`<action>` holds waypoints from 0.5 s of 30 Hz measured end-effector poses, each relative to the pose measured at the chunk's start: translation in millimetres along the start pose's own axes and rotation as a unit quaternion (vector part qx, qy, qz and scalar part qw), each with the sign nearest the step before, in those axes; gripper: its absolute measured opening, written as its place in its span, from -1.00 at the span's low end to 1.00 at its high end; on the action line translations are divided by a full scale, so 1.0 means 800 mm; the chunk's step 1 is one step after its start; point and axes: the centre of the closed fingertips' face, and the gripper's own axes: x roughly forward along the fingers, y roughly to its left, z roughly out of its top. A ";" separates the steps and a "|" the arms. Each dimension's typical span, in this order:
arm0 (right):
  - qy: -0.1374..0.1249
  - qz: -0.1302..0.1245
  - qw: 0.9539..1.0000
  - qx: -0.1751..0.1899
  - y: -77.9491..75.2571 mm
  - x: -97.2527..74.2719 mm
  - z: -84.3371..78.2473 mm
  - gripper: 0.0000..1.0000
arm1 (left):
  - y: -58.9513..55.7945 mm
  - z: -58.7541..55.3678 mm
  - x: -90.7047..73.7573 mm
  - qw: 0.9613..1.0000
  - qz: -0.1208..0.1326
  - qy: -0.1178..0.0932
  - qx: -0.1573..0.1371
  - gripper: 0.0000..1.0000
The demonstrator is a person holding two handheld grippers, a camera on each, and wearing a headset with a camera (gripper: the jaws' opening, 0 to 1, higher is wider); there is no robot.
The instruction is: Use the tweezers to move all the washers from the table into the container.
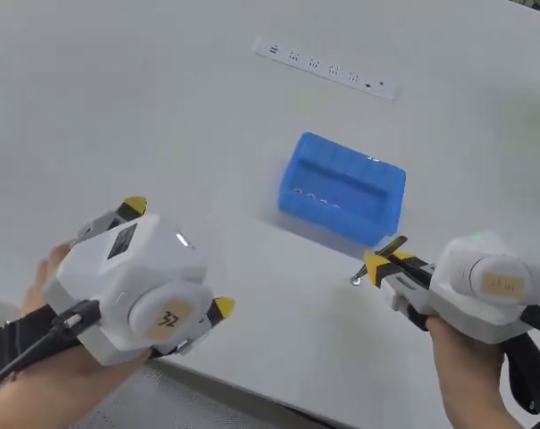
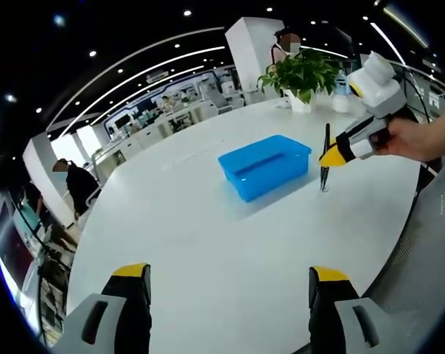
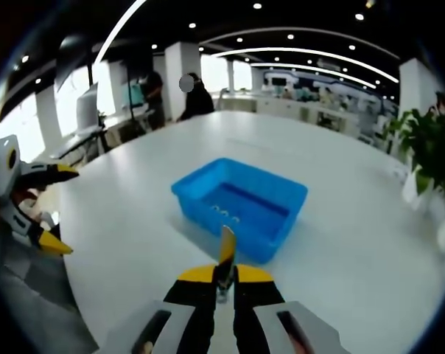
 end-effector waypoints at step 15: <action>-0.033 0.002 0.999 0.009 0.002 -0.028 0.043 -0.91 | -0.001 0.004 -0.002 1.000 0.003 -0.006 0.006 0.80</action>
